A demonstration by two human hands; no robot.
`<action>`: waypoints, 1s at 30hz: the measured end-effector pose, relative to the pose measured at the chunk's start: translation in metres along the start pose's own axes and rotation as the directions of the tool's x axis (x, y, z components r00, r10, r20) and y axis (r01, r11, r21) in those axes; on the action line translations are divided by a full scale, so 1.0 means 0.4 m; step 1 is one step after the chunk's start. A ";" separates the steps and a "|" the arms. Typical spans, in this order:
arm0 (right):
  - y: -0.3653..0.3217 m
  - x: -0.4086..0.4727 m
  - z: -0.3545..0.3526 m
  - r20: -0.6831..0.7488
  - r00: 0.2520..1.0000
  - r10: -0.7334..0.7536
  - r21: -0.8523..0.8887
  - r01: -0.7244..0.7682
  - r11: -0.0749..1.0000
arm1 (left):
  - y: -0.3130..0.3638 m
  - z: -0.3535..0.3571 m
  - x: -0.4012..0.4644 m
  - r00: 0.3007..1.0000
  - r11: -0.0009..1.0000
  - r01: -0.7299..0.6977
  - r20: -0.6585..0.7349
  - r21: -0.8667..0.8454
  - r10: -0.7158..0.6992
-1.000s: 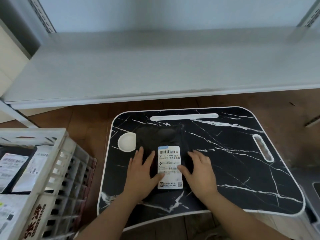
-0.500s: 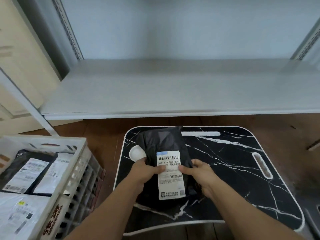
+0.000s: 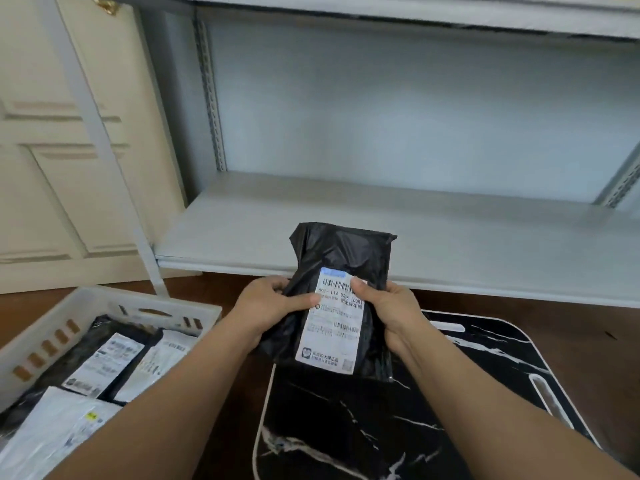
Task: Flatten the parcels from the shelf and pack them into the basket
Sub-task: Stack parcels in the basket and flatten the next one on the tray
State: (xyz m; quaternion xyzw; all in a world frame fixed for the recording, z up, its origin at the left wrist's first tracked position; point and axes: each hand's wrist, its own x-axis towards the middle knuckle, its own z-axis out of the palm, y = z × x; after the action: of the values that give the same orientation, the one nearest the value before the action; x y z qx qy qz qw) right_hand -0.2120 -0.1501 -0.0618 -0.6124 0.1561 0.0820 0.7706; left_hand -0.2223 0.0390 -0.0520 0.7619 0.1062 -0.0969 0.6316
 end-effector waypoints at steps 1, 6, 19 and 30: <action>-0.006 0.001 0.017 -0.011 1.000 -0.011 0.012 0.011 1.000 | 0.005 -0.018 0.001 0.998 0.999 -0.010 -0.067 0.047 0.013; -0.010 -0.004 0.181 -0.020 0.998 -0.057 0.052 0.058 0.997 | 0.003 -0.184 -0.022 0.901 1.000 0.007 -0.435 -0.007 -0.009; 0.213 -0.023 0.629 0.286 0.947 0.145 -0.008 -0.149 0.989 | -0.263 -0.527 -0.073 0.842 0.721 -0.049 -0.417 -0.691 -0.342; 0.426 0.039 0.674 0.411 0.877 0.249 -0.750 0.170 0.640 | -0.707 -0.761 -0.114 0.378 0.645 0.185 -0.552 -0.741 -0.743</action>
State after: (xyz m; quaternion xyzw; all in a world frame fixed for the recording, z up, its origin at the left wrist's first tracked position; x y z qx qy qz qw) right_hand -0.2137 0.1507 -0.1695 -0.8363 -0.0750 0.3061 0.4485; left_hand -0.3424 0.3873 -0.2496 0.4173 0.6364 0.1258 0.6364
